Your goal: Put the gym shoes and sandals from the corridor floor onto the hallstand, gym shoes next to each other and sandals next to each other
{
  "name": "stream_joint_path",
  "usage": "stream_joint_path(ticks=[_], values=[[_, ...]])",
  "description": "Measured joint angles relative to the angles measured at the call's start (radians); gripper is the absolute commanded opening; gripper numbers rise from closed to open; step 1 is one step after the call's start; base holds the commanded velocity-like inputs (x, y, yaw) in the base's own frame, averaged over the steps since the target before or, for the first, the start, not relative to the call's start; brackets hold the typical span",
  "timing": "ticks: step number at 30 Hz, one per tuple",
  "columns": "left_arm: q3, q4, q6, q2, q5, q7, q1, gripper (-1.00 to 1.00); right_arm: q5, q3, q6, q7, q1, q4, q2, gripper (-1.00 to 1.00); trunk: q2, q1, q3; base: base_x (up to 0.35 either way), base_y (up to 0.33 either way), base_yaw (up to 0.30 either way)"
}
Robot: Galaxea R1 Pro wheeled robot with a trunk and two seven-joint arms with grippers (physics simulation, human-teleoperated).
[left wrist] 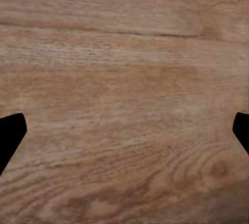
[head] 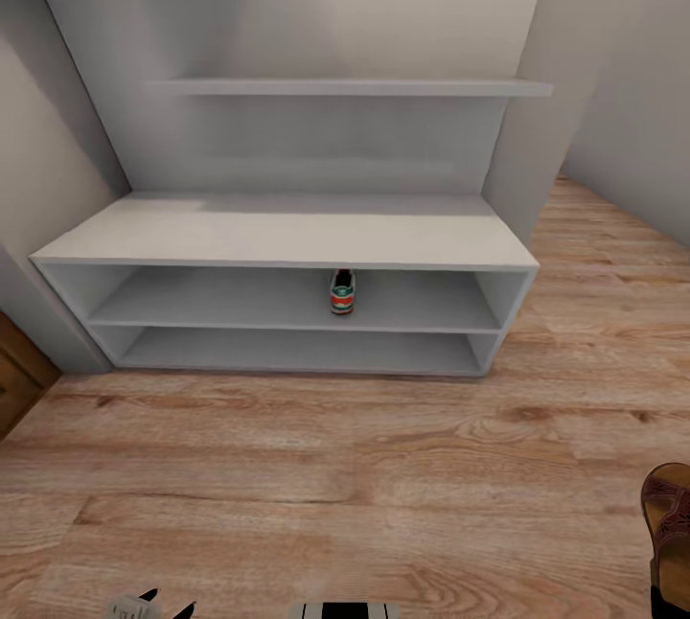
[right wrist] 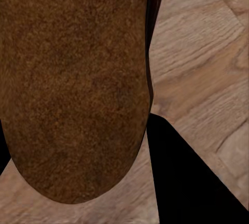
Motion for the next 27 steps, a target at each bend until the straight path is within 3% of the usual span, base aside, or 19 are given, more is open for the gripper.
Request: stream_joint_path(ticks=[9, 27], values=[[0.0, 0.001, 0.0, 0.0, 0.001, 0.0, 0.0, 1.0, 0.0, 0.0, 0.0, -0.001, 0.0, 0.0, 0.0, -1.0, 0.0, 0.0, 0.0, -0.193, 0.261, 0.0], [0.001, 0.0, 0.0, 0.001, 0.001, -0.004, 0.0, 1.0, 0.0, 0.0, 0.0, -0.001, 0.0, -0.001, 0.0, -1.0, 0.0, 0.0, 0.0, -0.006, 0.307, 0.0]])
